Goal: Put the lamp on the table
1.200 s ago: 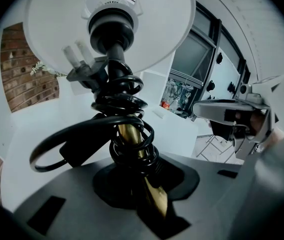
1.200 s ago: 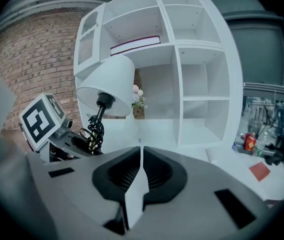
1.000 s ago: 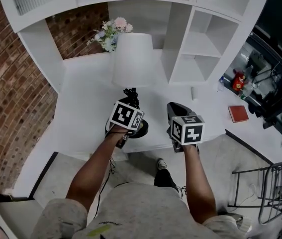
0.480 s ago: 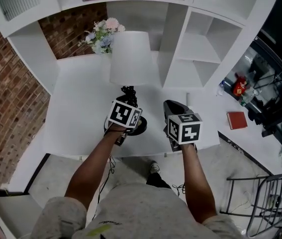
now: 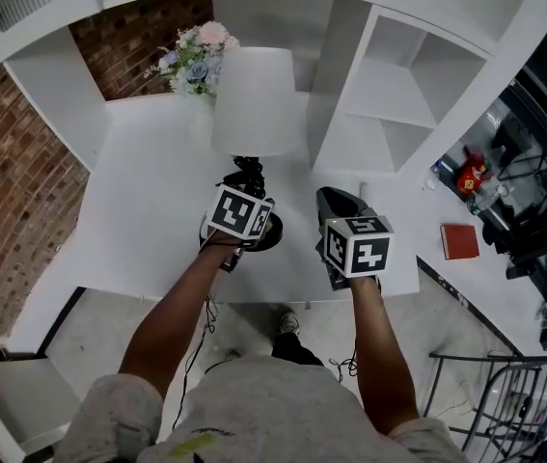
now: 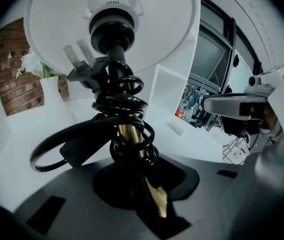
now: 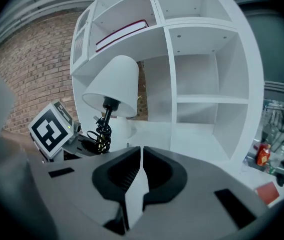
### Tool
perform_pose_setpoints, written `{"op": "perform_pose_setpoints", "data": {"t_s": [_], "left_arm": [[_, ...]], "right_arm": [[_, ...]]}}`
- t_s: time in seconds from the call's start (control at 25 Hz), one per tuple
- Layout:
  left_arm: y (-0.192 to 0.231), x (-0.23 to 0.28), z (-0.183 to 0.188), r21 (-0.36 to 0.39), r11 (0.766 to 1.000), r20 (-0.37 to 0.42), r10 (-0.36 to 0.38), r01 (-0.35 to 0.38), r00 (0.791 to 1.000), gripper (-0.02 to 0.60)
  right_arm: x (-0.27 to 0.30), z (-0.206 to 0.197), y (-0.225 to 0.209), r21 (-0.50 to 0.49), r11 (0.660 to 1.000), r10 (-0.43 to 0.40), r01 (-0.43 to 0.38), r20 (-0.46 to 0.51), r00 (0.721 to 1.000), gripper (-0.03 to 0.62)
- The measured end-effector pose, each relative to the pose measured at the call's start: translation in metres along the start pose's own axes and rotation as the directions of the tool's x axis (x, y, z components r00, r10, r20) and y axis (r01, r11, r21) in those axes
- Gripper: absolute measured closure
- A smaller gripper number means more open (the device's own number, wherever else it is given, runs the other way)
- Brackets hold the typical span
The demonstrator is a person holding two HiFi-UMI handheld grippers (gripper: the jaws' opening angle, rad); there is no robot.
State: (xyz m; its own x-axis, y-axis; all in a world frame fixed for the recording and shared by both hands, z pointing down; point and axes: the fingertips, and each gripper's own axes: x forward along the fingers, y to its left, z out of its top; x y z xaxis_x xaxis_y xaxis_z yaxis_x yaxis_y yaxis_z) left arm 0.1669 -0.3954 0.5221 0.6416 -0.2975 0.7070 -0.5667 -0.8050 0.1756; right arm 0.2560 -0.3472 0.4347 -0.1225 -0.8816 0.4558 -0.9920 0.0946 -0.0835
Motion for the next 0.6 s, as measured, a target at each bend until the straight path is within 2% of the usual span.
{"op": "perform_pose_setpoints", "data": {"t_s": [0.2,0.6], "left_arm": [[0.004,0.009,0.003,-0.02,1.0,0.012,0.015,-0.014,1.0,0.479],[0.016,0.028,0.014,-0.005,0.998,0.046,0.055,-0.055,0.997,0.48]], "right_arm": [[0.007,-0.002,-0.005,-0.011,1.0,0.019,-0.019,-0.015,1.0,0.589],[0.025,-0.002,-0.013,-0.042,0.997,0.065,-0.066,-0.04,0.997,0.589]]}}
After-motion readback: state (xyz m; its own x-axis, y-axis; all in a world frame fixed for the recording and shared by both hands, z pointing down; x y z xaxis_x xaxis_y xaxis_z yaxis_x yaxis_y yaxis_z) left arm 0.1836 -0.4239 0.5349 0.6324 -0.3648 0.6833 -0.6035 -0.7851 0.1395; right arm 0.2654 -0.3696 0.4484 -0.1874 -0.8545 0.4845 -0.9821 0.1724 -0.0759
